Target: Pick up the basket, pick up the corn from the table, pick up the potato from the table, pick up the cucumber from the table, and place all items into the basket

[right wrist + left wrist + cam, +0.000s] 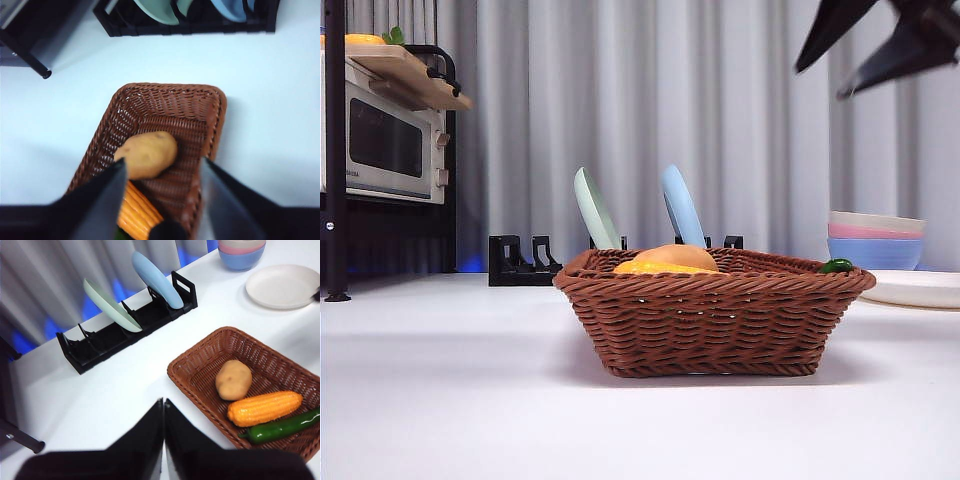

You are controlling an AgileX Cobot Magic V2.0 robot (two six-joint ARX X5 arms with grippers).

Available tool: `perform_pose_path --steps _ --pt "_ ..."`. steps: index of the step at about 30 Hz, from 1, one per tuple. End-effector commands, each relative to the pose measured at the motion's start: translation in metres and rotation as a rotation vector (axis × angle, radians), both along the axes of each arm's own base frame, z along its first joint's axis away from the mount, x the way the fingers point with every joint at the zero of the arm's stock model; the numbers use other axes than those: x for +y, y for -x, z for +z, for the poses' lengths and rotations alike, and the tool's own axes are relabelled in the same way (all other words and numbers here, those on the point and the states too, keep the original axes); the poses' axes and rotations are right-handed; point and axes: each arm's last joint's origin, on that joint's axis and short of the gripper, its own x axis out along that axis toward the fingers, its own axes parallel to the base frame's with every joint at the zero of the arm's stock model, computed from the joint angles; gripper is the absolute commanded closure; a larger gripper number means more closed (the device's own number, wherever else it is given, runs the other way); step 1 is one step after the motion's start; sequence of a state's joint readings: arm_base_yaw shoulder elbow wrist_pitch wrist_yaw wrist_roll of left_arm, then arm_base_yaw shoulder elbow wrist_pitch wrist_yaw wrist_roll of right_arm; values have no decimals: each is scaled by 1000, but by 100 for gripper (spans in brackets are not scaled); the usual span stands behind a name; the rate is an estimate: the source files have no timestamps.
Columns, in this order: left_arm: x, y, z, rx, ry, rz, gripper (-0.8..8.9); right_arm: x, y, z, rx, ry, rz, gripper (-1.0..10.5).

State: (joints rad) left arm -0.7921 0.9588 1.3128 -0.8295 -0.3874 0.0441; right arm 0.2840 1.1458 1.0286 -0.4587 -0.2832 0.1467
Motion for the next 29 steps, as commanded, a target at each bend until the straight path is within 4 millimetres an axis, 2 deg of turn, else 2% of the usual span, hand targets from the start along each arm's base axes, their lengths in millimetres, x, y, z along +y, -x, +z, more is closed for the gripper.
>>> perform_pose_path --steps 1,4,8,11,19,29 --pt "4 3 -29 11 -28 2 821 -2 17 8 -73 107 -13 955" --pt "11 10 -59 17 -24 15 821 -4 39 6 -145 135 -39 957" --pt "27 25 -101 2 28 48 822 -10 69 -12 -239 127 -66 957" --pt "35 33 -118 -27 68 47 821 -14 80 -27 -236 122 -72 946" --pt "41 39 -127 65 29 73 816 -15 83 -30 -191 109 -83 945" --pt "41 39 -128 70 24 73 816 -15 83 -30 -191 110 -84 945"
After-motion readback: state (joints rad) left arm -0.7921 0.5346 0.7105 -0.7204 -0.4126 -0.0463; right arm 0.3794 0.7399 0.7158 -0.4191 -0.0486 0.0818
